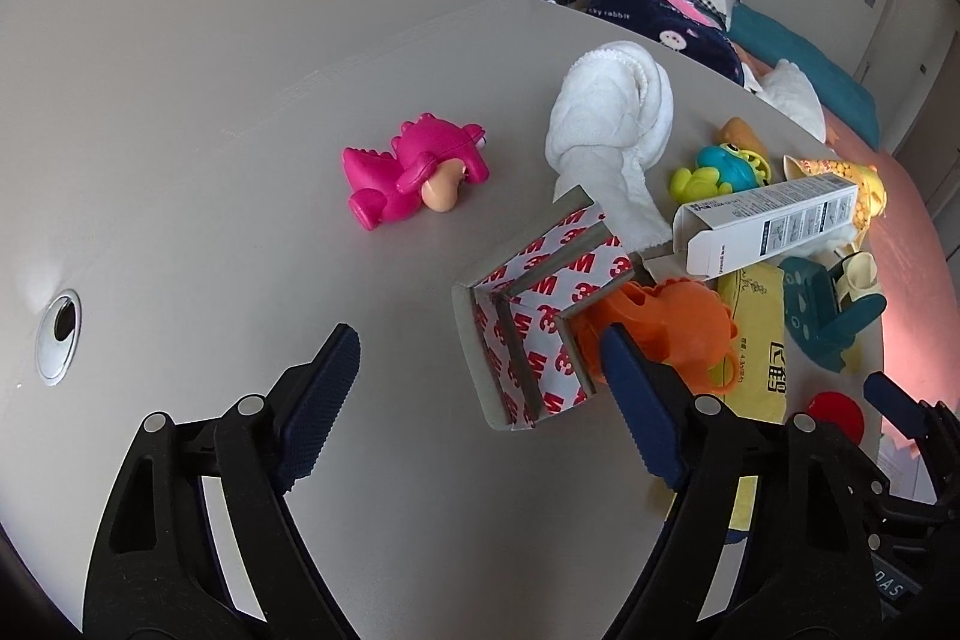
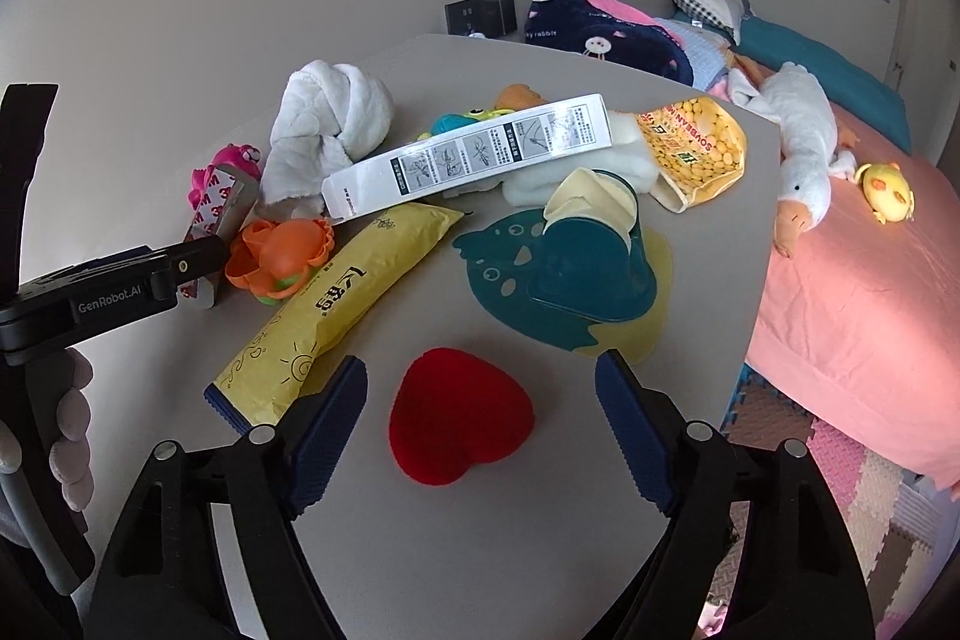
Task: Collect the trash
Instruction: 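Grasp the red-and-white box with left tool while right tool grasps red heart toy, then carry the box and heart toy over the black trash bag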
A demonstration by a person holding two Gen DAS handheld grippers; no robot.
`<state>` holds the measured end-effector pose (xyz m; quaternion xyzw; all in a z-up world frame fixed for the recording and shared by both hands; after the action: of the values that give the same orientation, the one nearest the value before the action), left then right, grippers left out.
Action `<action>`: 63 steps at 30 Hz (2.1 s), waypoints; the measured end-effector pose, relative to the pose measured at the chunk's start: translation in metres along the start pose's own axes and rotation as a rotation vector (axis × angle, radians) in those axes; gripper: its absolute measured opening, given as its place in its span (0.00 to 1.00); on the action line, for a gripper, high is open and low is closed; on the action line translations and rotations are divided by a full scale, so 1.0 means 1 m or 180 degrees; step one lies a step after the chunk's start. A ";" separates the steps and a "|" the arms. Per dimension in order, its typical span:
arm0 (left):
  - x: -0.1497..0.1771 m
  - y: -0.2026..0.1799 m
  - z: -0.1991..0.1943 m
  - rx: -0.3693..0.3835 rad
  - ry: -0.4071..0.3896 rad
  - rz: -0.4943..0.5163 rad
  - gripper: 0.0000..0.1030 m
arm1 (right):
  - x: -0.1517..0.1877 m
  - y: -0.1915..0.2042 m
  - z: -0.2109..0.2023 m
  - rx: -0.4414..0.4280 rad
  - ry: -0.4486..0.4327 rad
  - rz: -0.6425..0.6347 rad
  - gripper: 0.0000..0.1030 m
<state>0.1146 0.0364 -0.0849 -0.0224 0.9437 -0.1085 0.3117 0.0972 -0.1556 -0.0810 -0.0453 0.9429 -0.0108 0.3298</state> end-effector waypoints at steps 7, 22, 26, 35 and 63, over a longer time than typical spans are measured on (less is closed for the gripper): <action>0.000 0.004 0.009 0.0124 0.0066 -0.0077 0.56 | 0.002 0.005 0.006 0.0035 0.0041 -0.0070 0.47; 0.001 -0.004 -0.022 0.0059 -0.0192 -0.0102 0.38 | -0.002 -0.006 -0.020 -0.0057 -0.0070 -0.0141 0.47; 0.002 -0.014 -0.037 0.0070 -0.0242 -0.0077 0.38 | 0.000 -0.019 -0.028 -0.0071 -0.0091 -0.0089 0.47; 0.008 -0.067 -0.050 0.0204 -0.0264 0.0123 0.38 | 0.005 -0.058 -0.047 -0.0007 -0.0165 0.0049 0.47; 0.039 -0.233 -0.023 0.0781 0.0019 0.0811 0.38 | 0.038 -0.187 -0.085 0.0499 -0.0226 0.0552 0.47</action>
<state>0.0636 -0.1903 -0.0387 0.1360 0.9195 -0.1826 0.3205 0.0294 -0.3461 -0.0292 0.0621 0.9273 -0.0544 0.3652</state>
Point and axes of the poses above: each gripper's, at about its wrist camera, not at the fingertips, and z roughly the way its jaws point, y to its left, x to its underside, the point moved 5 cm from there along z, roughly the way its jaws point, and after that the axes turned 10 degrees about x, right-handed, at the moved point
